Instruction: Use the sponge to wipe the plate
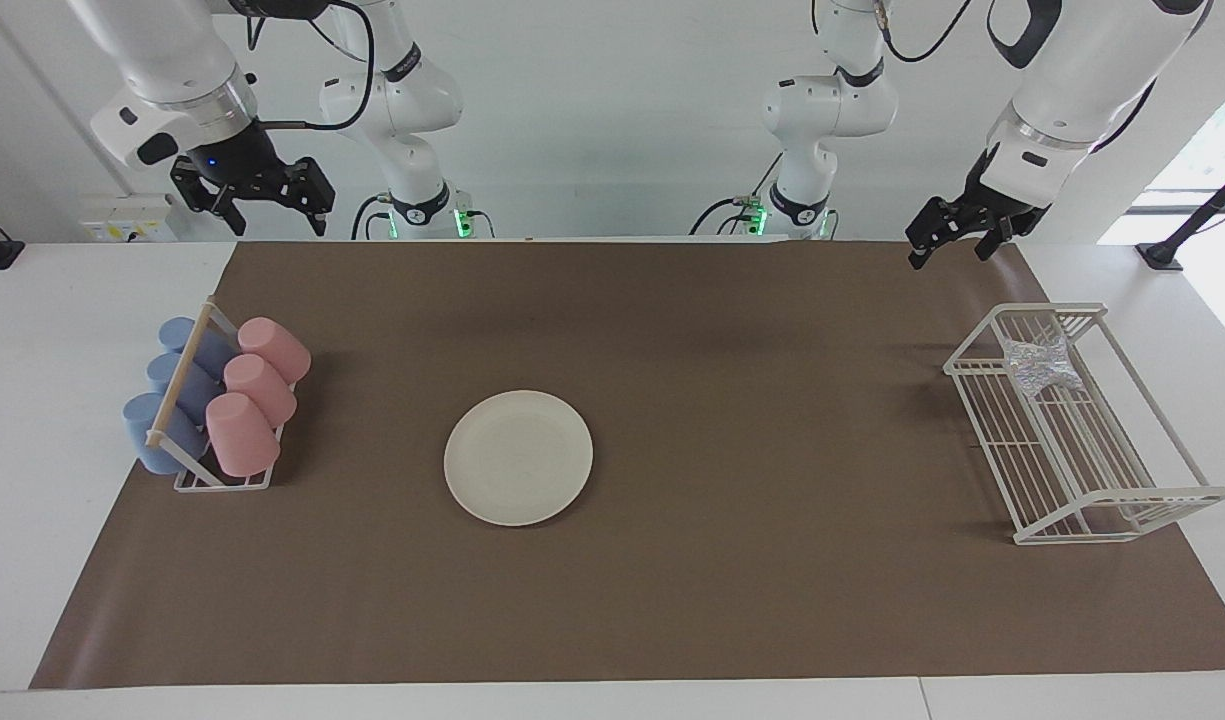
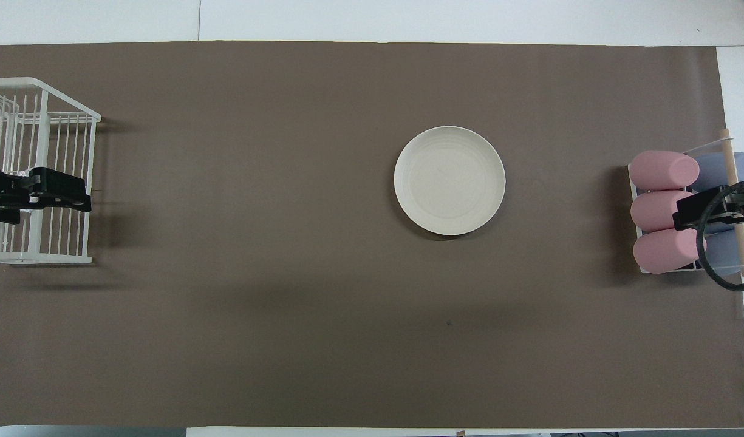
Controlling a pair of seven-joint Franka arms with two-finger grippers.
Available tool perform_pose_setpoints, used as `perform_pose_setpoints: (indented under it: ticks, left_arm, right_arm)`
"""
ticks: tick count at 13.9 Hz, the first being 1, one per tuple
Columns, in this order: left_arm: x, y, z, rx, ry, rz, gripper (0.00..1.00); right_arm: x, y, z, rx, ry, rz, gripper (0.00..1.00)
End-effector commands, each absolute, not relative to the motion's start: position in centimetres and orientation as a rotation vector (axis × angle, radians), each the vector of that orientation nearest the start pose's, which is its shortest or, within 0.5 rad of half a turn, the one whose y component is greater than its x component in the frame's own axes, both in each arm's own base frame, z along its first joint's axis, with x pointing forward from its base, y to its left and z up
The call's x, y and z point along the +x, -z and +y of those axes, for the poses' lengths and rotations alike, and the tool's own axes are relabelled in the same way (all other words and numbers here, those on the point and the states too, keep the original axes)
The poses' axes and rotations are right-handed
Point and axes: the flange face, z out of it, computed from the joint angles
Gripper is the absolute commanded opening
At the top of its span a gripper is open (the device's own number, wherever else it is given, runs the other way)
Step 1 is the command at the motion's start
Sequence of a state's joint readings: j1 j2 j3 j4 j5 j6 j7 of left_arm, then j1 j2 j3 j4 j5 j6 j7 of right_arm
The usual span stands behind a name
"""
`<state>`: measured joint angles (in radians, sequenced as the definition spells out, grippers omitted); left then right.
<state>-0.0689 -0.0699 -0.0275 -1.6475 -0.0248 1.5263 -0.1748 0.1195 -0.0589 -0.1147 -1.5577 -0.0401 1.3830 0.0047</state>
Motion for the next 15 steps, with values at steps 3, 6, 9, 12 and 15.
perform_pose_setpoints:
  ticks: [3, 6, 9, 12, 15]
  left_arm:
    - [52.2, -62.7, -5.5, -3.168, -0.080, -0.123, 1.00]
    - [52.2, -62.7, -5.0, -3.168, -0.090, -0.144, 1.00]
    - [52.2, -62.4, -5.0, -3.136, -0.079, -0.226, 1.00]
    - [53.1, -60.2, -5.3, -2.934, -0.080, -0.225, 1.00]
    - [55.3, -55.7, -5.1, -2.722, -0.111, -0.166, 1.00]
  right_arm:
    - [51.3, -64.8, -1.6, -3.179, -0.169, 0.046, 1.00]
    - [51.3, -65.0, -1.5, -3.180, -0.164, 0.043, 1.00]
    - [51.3, -65.0, -1.5, -3.180, -0.160, 0.043, 1.00]
    - [51.4, -65.0, -1.2, -3.181, -0.157, 0.034, 1.00]
    - [51.3, -65.0, -1.4, -3.180, -0.159, 0.036, 1.00]
